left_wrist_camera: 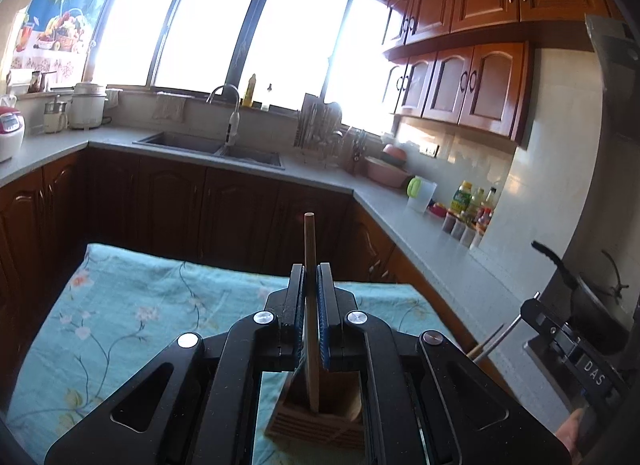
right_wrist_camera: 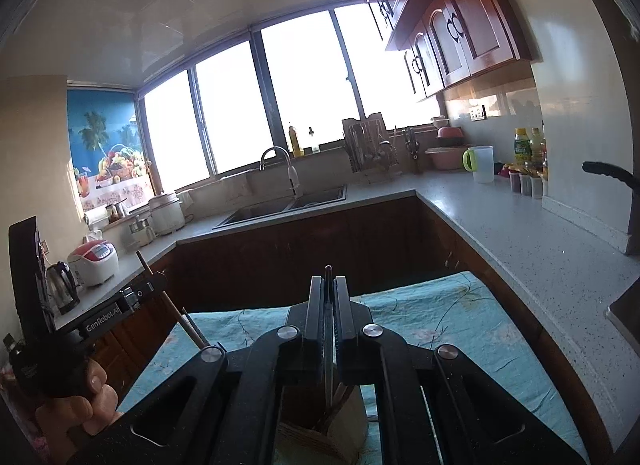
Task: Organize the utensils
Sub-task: 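Open both tools and pull them back from the holder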
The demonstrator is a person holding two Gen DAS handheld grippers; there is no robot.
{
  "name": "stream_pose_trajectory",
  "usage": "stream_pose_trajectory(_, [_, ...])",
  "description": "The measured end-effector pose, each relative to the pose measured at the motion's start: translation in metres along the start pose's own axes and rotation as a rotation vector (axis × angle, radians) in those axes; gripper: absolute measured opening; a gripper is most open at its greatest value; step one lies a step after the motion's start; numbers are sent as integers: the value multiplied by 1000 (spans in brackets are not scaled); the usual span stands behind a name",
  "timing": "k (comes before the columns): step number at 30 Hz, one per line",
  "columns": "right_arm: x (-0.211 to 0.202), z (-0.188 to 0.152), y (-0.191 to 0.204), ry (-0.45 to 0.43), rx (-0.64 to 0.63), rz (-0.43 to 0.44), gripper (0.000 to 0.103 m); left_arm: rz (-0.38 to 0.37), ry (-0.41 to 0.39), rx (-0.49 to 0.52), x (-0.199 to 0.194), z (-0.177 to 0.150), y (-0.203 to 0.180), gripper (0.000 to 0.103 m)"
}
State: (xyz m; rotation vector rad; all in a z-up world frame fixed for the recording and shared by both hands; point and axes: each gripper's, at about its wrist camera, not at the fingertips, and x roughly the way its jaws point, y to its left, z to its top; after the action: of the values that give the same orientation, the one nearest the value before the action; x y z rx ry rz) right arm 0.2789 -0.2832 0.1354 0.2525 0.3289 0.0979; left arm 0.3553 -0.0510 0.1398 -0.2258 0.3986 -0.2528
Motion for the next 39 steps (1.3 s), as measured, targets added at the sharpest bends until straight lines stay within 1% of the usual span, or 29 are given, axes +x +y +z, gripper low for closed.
stream_pose_trajectory(7, [15, -24, -13, 77, 46, -6, 4, 8, 82, 10, 12, -28, 8, 5])
stream_pose_trajectory(10, [23, -31, -16, 113, 64, -5, 4, 13, 85, 21, 13, -28, 8, 6])
stream_pose_trajectory(13, [23, -31, -16, 111, 71, -9, 4, 9, 99, 21, 14, -26, 8, 6])
stream_pose_trajectory(19, [25, -30, -21, 125, 88, -11, 5, 11, 101, 21, 15, -25, 9, 6])
stream_pose_trajectory(22, [26, -29, -23, 129, 91, -7, 5, -11, 114, 25, 15, -24, 9, 6])
stream_pose_trajectory(24, [26, -29, -23, 131, 96, -8, 5, -10, 125, 19, 16, -25, 10, 6])
stream_pose_trajectory(25, [26, -29, -23, 132, 97, -8, 8, -9, 128, 15, 16, -25, 10, 7])
stream_pose_trajectory(27, [25, -29, -24, 133, 106, -4, 10, -11, 139, 6, 14, -26, 12, 7])
stream_pose_trajectory(28, [24, -29, -25, 133, 113, 0, 11, -12, 142, 2, 12, -26, 13, 11])
stream_pose_trajectory(29, [22, -29, -26, 130, 121, 0, 13, -12, 142, -4, 9, -26, 15, 23])
stream_pose_trajectory(30, [20, -29, -27, 126, 127, 0, 18, -12, 138, -13, 6, -26, 17, 30])
stream_pose_trajectory(31, [17, -28, -29, 118, 135, 2, 32, -7, 130, -21, 2, -26, 19, 41])
stream_pose_trajectory(32, [14, -28, -30, 108, 144, 9, 41, 0, 118, -31, -4, -26, 22, 47])
stream_pose_trajectory(33, [8, -27, -31, 93, 152, 14, 55, 3, 109, -42, -10, -27, 25, 49])
stream_pose_trajectory(34, [5, -25, -32, 80, 157, 13, 67, 7, 109, -51, -13, -27, 28, 55])
stream_pose_trajectory(35, [-1, -25, -33, 61, 161, 15, 72, 12, 109, -61, -17, -29, 32, 61])
stream_pose_trajectory(37, [-10, -25, -35, 38, 167, 17, 87, 24, 110, -70, -25, -33, 39, 66])
stream_pose_trajectory(39, [-17, -27, -36, 21, 174, 22, 94, 42, 115, -73, -33, -38, 46, 71])
